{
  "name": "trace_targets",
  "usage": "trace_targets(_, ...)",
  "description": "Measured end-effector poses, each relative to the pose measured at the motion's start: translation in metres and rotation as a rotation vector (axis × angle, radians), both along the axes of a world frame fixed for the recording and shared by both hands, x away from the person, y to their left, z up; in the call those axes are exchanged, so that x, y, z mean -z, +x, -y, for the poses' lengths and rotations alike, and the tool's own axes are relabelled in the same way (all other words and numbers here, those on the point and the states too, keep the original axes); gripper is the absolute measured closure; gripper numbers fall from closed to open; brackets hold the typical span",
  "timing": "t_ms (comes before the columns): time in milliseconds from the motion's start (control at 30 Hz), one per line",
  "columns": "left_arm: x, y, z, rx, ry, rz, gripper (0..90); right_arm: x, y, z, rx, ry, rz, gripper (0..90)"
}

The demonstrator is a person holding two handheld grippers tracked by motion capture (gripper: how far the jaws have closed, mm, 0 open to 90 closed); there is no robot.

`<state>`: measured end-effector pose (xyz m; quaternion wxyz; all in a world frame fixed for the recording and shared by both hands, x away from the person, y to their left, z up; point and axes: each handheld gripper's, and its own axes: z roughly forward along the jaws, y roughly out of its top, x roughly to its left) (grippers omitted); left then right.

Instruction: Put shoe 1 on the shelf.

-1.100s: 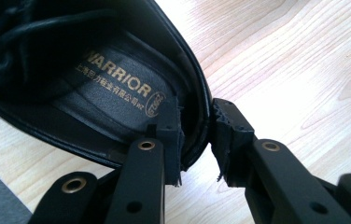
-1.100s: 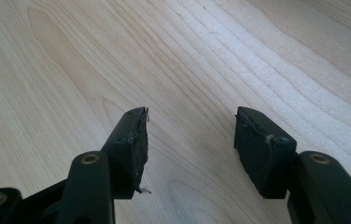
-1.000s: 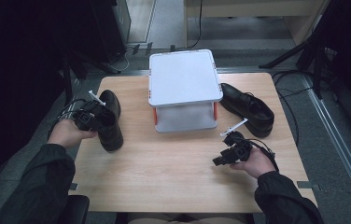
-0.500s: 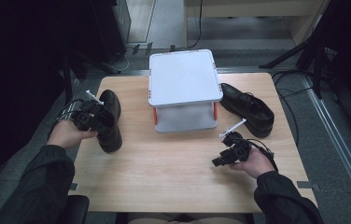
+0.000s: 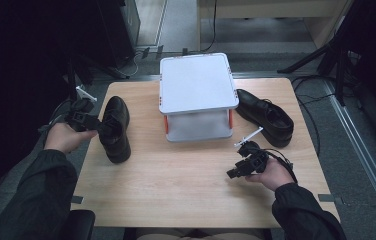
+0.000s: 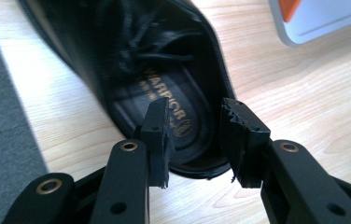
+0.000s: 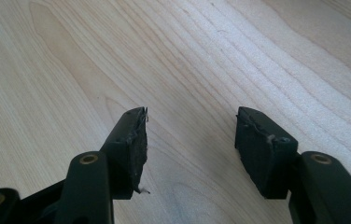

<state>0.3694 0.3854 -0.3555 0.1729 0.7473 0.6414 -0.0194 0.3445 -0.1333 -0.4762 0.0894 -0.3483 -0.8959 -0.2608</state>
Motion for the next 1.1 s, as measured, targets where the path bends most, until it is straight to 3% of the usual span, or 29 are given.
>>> trace_targets(267, 0.004, 0.006, -0.018, -0.117, -0.001, -0.029, 63.1, 0.000, 0.000, 0.000, 0.002, -0.006, -0.002, 44.2)
trace_targets(400, 0.010, 0.010, -0.019, -0.138, 0.006, -0.042, 63.1, 0.001, 0.000, 0.000, 0.002, -0.009, -0.003, 44.1)
trace_targets(500, 0.011, 0.013, -0.021, -0.164, -0.034, -0.043, 64.4, 0.001, 0.000, 0.000, 0.001, -0.011, -0.004, 44.1)
trace_targets(733, 0.007, 0.006, -0.029, -0.186, 0.005, -0.031, 63.9, 0.001, 0.000, 0.001, -0.002, -0.007, -0.003, 44.1)
trace_targets(967, 0.029, 0.014, -0.029, -0.214, 0.002, -0.045, 63.4, 0.001, -0.001, -0.001, -0.008, -0.015, -0.006, 44.1)
trace_targets(1100, 0.042, 0.020, -0.026, -0.225, 0.038, -0.041, 63.2, 0.001, 0.000, -0.001, -0.005, -0.020, -0.006, 44.1)
